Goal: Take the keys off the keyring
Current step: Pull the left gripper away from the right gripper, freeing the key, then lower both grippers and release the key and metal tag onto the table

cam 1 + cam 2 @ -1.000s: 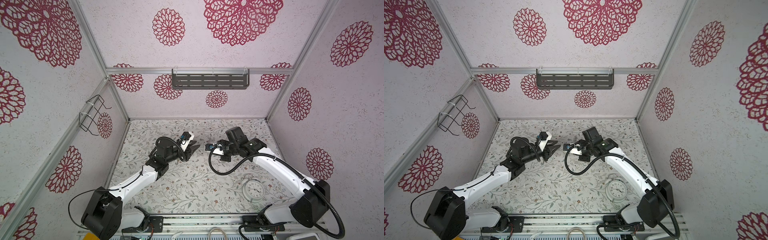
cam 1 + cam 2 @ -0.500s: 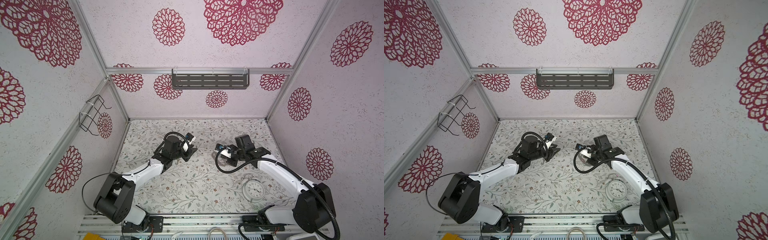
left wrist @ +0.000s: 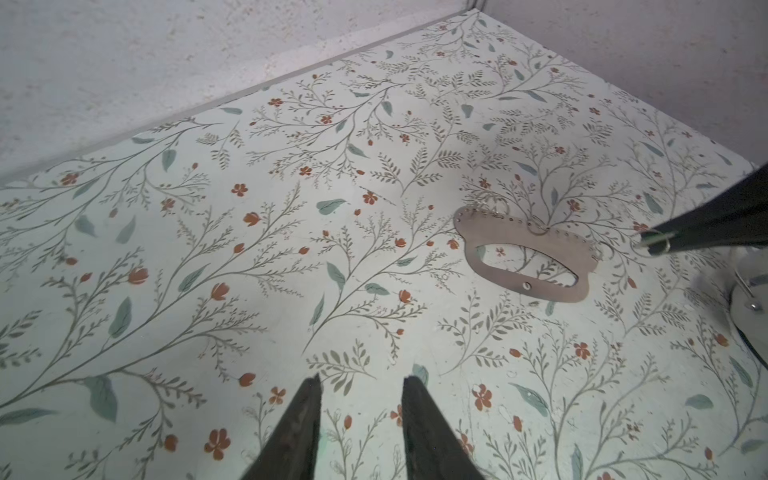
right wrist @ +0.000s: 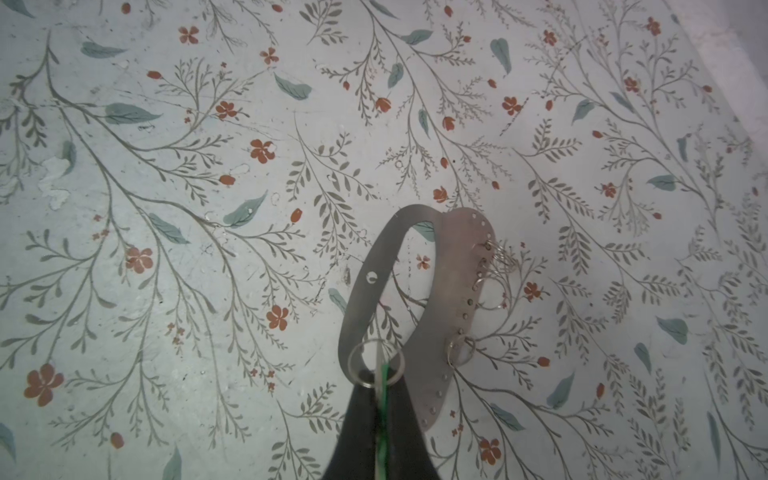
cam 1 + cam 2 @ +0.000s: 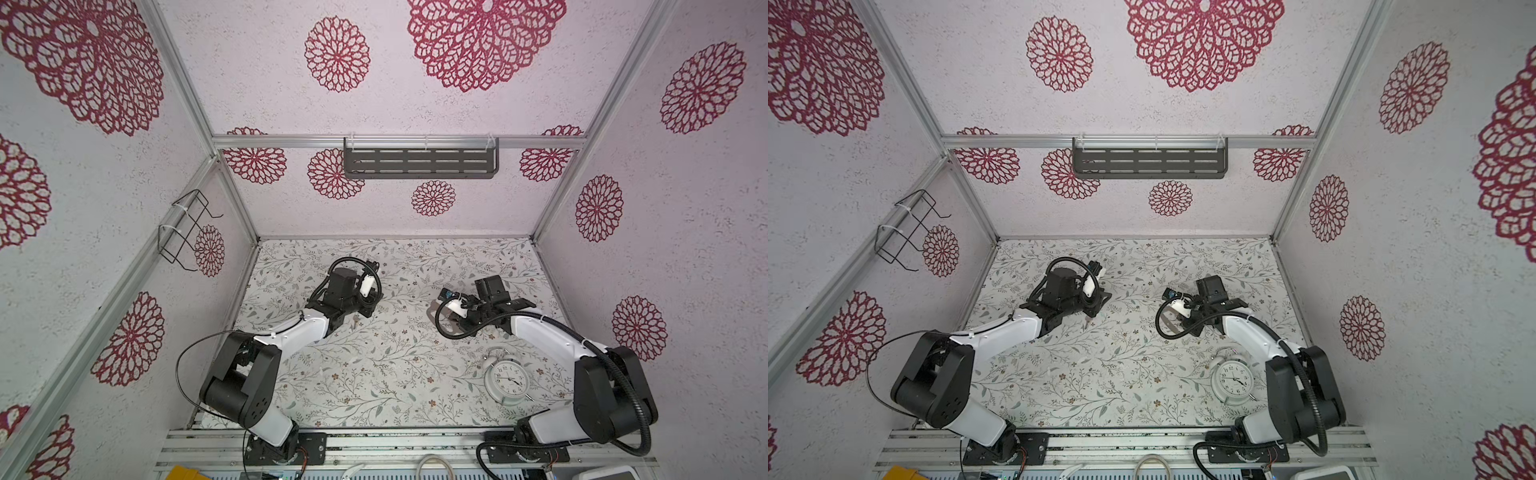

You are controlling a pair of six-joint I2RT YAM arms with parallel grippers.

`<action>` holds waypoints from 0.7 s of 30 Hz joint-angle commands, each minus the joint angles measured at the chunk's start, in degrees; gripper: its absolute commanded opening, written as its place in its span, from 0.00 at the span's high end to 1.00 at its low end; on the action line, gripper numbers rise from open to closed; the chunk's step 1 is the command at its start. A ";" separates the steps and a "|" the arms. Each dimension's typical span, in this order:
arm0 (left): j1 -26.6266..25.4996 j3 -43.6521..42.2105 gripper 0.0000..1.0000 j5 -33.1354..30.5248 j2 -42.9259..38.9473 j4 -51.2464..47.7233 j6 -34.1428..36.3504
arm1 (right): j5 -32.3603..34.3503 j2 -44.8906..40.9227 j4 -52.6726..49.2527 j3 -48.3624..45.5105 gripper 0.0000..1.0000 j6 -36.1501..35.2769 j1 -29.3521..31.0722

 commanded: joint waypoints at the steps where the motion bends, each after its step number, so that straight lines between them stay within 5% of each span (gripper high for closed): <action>1: 2.43 -1.65 0.63 -2.75 -3.04 -0.40 -2.91 | -2.74 3.78 0.16 3.67 1.00 -1.76 3.31; 12: 7.40 -6.56 0.63 -7.56 -11.57 -3.50 -4.48 | -2.93 20.67 -1.37 16.64 0.98 -3.10 10.50; 16: 8.27 -8.07 0.63 -9.06 -14.21 -4.36 -4.31 | -3.12 24.19 -1.61 19.27 0.84 -4.63 12.24; 21: 9.26 -9.21 0.60 -10.65 -17.19 -4.59 -3.74 | -4.32 24.57 0.05 20.47 0.52 -3.16 12.43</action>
